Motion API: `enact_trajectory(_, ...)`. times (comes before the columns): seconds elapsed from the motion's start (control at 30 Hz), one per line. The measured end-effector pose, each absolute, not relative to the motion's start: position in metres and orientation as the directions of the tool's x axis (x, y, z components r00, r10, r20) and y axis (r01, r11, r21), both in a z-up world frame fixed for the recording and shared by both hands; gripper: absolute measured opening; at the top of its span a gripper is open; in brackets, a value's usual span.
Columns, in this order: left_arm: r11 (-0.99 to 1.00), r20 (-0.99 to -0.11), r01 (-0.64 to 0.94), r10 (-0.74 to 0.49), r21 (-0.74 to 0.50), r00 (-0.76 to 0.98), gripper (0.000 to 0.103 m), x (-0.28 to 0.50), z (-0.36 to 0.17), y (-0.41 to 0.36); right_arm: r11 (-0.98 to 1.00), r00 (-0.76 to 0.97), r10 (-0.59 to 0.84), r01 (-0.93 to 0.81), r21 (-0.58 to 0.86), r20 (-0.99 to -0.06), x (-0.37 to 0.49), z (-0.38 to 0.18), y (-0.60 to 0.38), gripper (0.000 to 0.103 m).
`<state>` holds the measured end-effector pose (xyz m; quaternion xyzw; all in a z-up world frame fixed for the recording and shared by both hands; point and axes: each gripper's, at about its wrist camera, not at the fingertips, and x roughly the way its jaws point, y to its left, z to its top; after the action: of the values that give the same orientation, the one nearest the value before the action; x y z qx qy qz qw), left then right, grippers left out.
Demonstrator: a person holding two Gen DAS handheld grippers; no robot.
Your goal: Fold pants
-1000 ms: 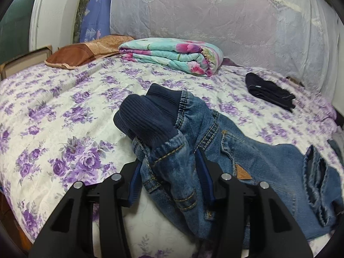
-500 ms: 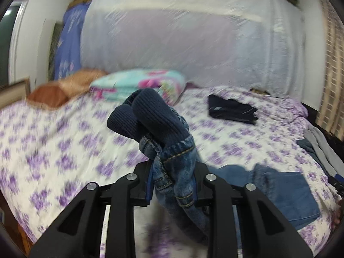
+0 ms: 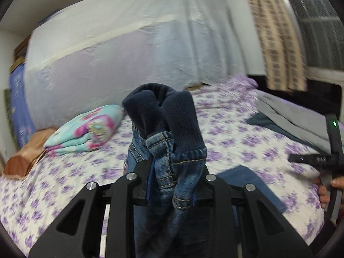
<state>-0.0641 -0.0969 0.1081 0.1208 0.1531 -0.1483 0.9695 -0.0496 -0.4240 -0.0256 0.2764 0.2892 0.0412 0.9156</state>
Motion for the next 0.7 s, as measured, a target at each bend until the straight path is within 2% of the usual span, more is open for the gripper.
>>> enact_trajectory(0.2,0.874,-0.372,0.402,-0.289,0.273,0.882,0.023,-0.073,0.078,-0.148,0.837,0.834,0.245,0.076,0.542,-0.495,-0.054,-0.024,-0.427,0.100)
enact_trajectory(0.57,0.766,-0.420,0.404,-0.193,0.500,0.887,0.024,-0.086,0.016,-0.192,0.836,0.835,0.245,0.076,0.543,-0.494,-0.056,-0.024,-0.427,0.100)
enact_trajectory(0.67,0.749,-0.426,0.403,-0.179,0.526,0.887,0.030,-0.092,0.011,-0.192,0.836,0.835,0.246,0.075,0.544,-0.493,-0.055,-0.024,-0.427,0.100)
enact_trajectory(0.7,0.745,-0.430,0.409,-0.182,0.527,0.884,0.034,-0.094,0.011,-0.191,0.836,0.835,0.246,0.075,0.544,-0.493,-0.055,-0.024,-0.427,0.100)
